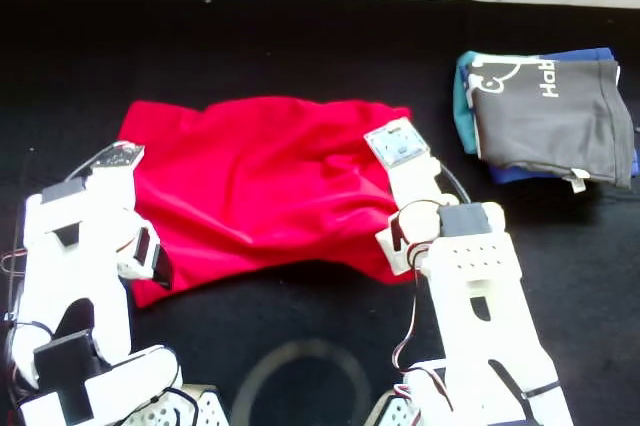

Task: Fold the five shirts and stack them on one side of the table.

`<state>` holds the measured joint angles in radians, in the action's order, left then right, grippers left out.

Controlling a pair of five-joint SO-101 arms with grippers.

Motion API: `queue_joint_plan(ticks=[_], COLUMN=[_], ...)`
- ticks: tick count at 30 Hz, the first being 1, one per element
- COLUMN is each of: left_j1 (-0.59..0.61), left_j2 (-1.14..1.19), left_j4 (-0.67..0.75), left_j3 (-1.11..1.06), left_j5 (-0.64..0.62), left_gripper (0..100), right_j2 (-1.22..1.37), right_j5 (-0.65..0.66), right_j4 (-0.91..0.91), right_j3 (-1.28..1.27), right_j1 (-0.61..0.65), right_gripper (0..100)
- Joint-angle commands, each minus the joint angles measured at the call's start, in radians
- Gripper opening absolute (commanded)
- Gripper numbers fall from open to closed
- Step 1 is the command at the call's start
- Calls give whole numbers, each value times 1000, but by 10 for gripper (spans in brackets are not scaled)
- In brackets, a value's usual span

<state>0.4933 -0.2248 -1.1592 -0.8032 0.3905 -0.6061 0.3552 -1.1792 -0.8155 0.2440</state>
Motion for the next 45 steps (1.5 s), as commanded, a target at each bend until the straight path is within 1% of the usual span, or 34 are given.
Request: queue_joint_plan(ticks=[1,7,11,13,14,16,17,18,20,23,25,28,32,38,41,45], left_j1=[8,8,8,7,7,7,7,5,5,5,5,5,5,-8,-8,12], left_j2=[10,81,133,150,154,157,159,157,156,156,156,156,156,156,156,145], left_j4=[49,152,153,152,146,133,126,121,107,41,-23,-153,-328,-522,-588,-603], left_j3=[-19,-65,-31,-18,-15,-10,-8,-8,2,61,131,278,512,826,946,1000], left_j5=[-49,-51,-126,-129,-129,-129,-129,-129,-129,-129,-129,-129,-129,-129,-129,-129], left_gripper=[213,213,210,196,158,19,5,27,5,8,8,8,8,8,8,8], right_j2=[-36,-36,-36,-36,-36,-36,-36,-36,-36,-36,-31,8,124,328,380,392], right_j5=[6,6,6,6,6,6,6,6,3,-41,-48,-48,-46,-49,-46,-44], right_j4=[-8,-24,-24,-24,-24,-24,-22,-19,-13,25,28,-8,-94,-206,-272,-387], right_j3=[18,18,18,18,18,18,18,19,19,27,65,202,467,868,1050,1274], right_j1=[-15,-13,-13,-13,-13,-13,-13,-13,-15,-16,-16,-18,-19,-33,-44,-47], right_gripper=[6,6,6,6,6,6,6,6,6,6,6,6,6,6,6,6])
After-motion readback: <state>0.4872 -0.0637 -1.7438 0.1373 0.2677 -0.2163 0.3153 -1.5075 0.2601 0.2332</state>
